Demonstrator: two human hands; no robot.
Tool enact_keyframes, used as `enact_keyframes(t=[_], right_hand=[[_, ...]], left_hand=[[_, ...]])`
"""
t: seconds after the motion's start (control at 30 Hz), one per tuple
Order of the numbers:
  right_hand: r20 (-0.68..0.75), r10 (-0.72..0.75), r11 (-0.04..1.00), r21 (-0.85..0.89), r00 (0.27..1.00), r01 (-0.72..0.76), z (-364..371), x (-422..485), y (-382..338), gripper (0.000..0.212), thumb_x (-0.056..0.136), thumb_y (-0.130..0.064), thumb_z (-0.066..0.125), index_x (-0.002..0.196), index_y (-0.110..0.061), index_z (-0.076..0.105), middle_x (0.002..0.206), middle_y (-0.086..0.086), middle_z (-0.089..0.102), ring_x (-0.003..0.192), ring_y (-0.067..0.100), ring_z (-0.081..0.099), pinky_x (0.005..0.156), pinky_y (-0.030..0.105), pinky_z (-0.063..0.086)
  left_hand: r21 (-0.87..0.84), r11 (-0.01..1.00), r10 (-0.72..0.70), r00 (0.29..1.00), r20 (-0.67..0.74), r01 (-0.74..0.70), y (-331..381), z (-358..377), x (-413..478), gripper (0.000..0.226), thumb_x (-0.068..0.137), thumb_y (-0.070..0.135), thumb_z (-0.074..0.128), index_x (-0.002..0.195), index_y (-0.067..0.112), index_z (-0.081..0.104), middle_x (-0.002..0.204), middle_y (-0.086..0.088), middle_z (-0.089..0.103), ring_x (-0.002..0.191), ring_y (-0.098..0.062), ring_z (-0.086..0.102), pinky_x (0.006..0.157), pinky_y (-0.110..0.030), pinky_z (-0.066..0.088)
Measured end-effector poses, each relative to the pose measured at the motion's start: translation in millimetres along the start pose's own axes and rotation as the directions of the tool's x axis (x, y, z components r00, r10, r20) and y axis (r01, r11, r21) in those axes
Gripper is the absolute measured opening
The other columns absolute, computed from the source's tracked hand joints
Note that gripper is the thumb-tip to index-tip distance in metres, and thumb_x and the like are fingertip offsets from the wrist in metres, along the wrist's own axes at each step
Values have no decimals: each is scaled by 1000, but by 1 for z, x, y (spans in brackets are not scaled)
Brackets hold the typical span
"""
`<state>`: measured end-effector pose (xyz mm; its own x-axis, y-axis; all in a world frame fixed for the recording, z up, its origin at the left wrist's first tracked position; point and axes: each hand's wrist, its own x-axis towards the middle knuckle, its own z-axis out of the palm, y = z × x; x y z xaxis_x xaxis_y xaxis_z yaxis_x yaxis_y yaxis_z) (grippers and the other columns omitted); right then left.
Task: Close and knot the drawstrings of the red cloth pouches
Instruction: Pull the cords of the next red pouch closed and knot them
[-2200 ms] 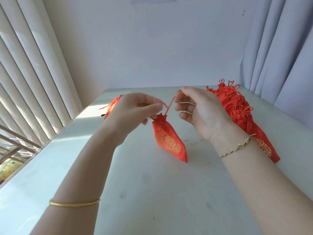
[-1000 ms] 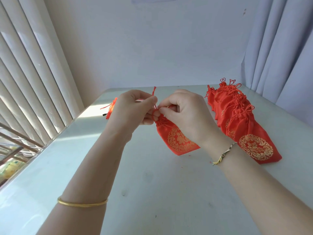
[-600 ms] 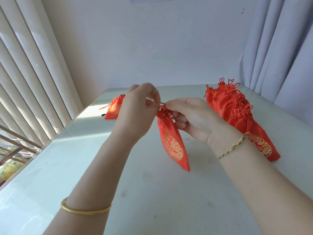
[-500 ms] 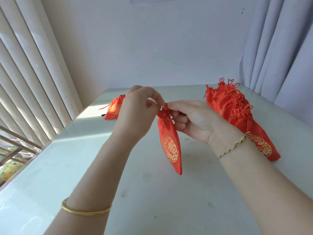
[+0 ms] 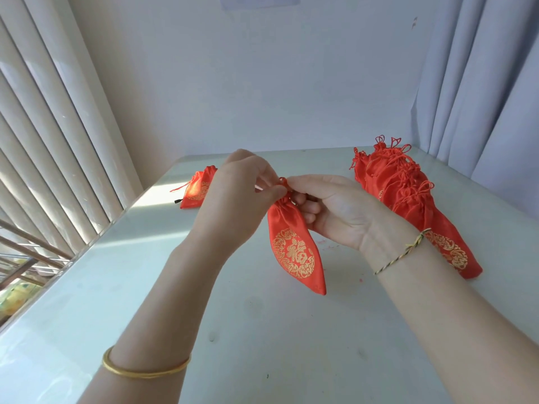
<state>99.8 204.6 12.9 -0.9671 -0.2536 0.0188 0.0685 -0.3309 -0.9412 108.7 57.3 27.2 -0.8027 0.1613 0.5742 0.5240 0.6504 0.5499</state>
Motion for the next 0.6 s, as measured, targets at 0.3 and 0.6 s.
enact_keyframes(t=[0.3,0.6], right_hand=[[-220,-340,874,-432,914,221,-20,5,-2,32,79,13,51,85,-17,63,58,1,38,45,6,33,46,20,28],[-227,-261,831,-548,938,99,-26,-30,-2,41,87,-38,59,119,-17,47,104,-5,56,84,4,58,74,22,48]], left_hand=[[-370,851,-272,916,295,372,4,-10,0,23,87,1,51,67,12,51,58,2,43,55,-12,37,56,-25,32],[-619,592,-335,856,393,516,34,11,-6,23,92,8,48,69,11,50,62,-1,45,52,-12,40,53,-23,40]])
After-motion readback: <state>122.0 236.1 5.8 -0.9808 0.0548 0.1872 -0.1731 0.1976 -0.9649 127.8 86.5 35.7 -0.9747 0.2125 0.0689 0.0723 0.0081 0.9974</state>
